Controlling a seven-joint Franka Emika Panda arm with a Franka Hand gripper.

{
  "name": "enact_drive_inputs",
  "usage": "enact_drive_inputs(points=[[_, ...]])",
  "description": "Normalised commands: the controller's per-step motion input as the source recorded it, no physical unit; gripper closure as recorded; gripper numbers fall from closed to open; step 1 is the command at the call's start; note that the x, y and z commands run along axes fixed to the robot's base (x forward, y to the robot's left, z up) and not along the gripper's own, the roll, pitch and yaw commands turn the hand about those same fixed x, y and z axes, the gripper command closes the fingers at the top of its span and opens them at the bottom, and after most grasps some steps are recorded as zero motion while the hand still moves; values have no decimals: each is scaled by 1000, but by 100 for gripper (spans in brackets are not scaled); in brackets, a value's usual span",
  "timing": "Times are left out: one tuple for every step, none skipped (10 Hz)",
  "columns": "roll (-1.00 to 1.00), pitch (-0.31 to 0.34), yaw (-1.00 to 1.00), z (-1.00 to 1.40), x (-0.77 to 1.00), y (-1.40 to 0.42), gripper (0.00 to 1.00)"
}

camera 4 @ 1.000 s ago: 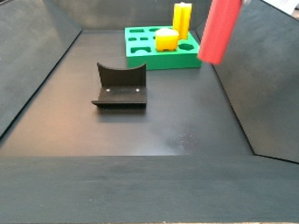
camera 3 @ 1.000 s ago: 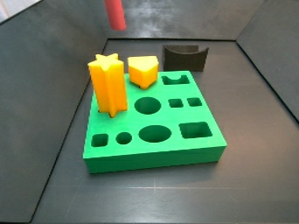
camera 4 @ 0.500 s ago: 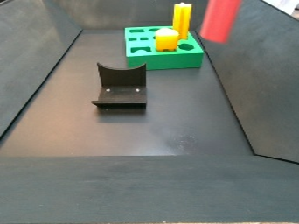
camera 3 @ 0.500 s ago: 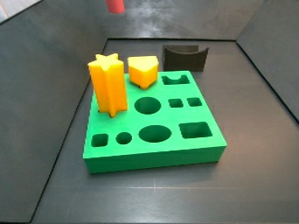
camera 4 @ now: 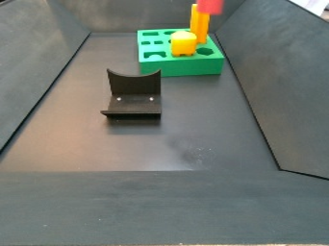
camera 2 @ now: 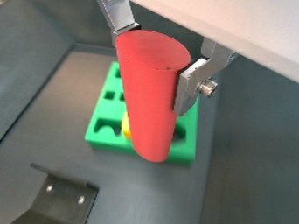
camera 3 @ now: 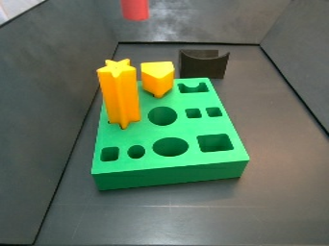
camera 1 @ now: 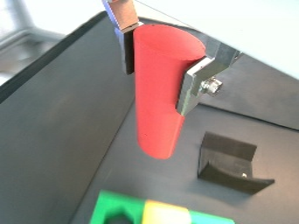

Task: Pick up the oval object. Move up. Move to above the board. Insert the oval object.
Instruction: Move to above the board.

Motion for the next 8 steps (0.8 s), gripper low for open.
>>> enact_drive_inputs(points=[[-164,261,1000,209,527,-1000,100],[-160,267,1000,208,539,-1000,100],[-137,306,1000,210,560,-1000,100],[-79,272,776,211,577,-1000,100],[-9,225,520,179,523,-844,100],[55,175,274,99,349,-491,100],[80,141,158,63,241,-306,100],[86,118,112,52,185,-227,100]])
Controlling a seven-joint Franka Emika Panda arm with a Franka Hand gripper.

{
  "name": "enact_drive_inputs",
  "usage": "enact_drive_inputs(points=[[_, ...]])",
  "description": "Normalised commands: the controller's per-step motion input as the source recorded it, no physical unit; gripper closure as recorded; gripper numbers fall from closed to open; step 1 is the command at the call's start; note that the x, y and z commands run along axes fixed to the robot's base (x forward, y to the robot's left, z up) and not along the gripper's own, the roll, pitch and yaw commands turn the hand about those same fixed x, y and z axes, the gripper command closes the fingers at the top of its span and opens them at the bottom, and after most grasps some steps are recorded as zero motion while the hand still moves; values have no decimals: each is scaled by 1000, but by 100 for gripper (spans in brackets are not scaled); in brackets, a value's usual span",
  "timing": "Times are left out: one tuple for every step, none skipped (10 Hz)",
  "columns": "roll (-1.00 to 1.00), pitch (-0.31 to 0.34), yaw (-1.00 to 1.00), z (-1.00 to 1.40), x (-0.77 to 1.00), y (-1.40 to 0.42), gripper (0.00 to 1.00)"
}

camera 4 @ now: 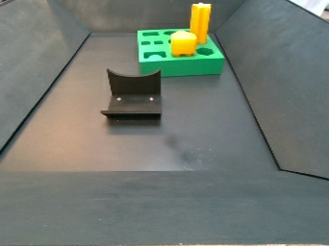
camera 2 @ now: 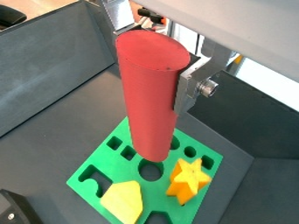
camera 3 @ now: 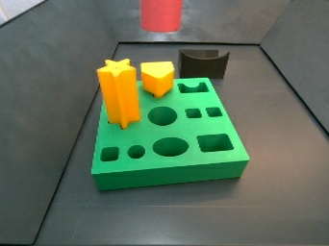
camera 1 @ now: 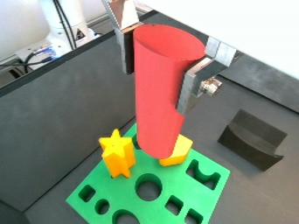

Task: Pick up the oval object. Move up. Move to above the board. Insert the oval object.
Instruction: Insert the oval object.

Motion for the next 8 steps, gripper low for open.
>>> enact_drive_inputs(points=[[0,0,0,0,0,-17,100],[0,0,0,-54,83,-174,100],[-11,-21,0,-183,23,-251,100],[-16,-43,0,-297,23,-271,100],[0,-44,23,-354,23,-311,100],[0,-51,51,-440,34,-311,100],[0,-44,69,-471,66,-317,100],[0,-56,97,-520,51,-337,100]])
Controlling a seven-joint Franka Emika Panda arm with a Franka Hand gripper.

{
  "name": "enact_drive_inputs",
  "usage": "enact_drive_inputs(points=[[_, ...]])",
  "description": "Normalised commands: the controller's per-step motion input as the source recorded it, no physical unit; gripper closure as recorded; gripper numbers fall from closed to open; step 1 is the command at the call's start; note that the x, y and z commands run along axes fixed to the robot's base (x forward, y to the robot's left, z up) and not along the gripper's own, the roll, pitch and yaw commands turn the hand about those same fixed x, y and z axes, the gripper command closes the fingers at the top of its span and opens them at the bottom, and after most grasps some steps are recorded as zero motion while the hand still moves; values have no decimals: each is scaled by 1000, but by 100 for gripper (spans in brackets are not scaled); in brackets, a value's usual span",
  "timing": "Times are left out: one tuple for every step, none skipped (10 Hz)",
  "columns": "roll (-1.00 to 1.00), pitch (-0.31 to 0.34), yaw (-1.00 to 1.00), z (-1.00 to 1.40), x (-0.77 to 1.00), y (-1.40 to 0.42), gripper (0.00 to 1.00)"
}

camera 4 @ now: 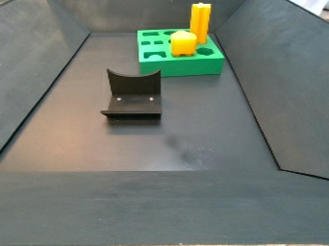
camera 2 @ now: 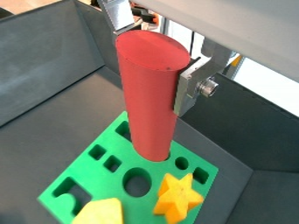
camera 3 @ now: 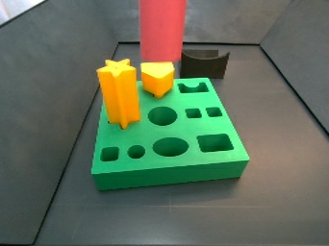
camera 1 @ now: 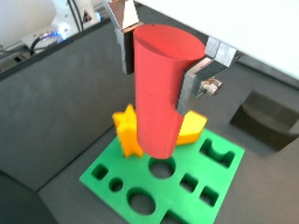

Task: Pick up the oval object. Move up. Move to above the board. Insert the oval object.
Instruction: Insert the oval object.

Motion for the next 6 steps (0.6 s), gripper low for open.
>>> enact_drive_inputs(points=[[1,-46,111,-534,77,-357,100],[27,-21,174,-514,120,-363,100],[109,0,194,-457,126,-389,100],[223,0,177,-431,106,-406,100],[377,46,143,-343,80,-477,100],[397,57,111,-303,66,-526,100]])
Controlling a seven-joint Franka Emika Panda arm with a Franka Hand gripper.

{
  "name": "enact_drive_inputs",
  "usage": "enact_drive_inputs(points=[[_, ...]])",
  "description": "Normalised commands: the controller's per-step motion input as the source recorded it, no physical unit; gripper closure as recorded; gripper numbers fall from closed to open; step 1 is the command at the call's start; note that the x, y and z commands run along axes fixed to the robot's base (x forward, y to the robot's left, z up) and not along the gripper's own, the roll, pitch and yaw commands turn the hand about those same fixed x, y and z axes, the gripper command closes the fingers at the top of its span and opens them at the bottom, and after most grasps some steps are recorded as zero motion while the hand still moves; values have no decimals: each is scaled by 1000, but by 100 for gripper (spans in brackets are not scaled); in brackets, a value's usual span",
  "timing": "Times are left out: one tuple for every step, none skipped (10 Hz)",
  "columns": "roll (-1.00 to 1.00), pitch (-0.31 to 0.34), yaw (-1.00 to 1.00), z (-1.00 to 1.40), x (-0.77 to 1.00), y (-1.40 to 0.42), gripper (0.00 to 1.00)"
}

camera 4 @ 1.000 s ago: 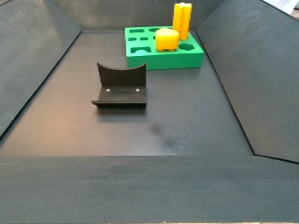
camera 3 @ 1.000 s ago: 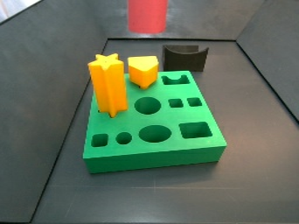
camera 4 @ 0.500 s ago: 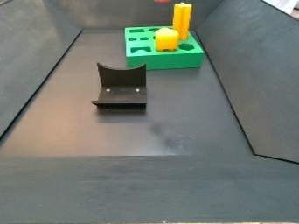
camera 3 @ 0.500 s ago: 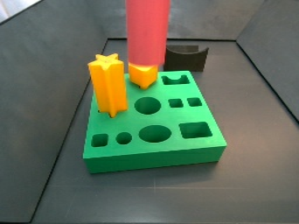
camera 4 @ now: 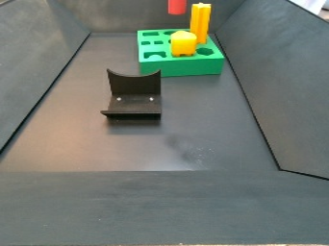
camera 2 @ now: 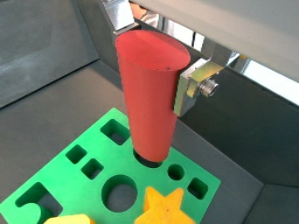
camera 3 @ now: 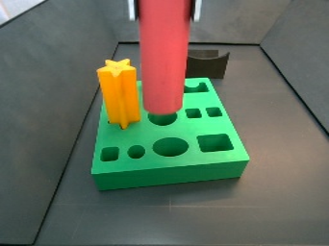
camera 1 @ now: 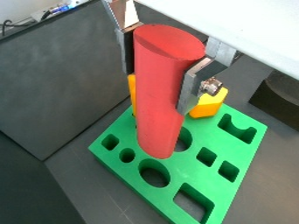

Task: Pick up the oval object. Move up. Move to above the board. Insert the oval object.
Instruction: Insert the oval object.

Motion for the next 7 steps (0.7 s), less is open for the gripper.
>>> enact_drive_inputs(points=[[339,51,91,-240,129,-477,100],[327,24,51,-346,163,-469,100],[197,13,131,-314,171,-334,100],[73,0,257,-380,251,-174,100],[26,0,251,-363,171,-143,100],[0,0,260,-383,231,-100,100],[0,0,343,-297,226,0,100]])
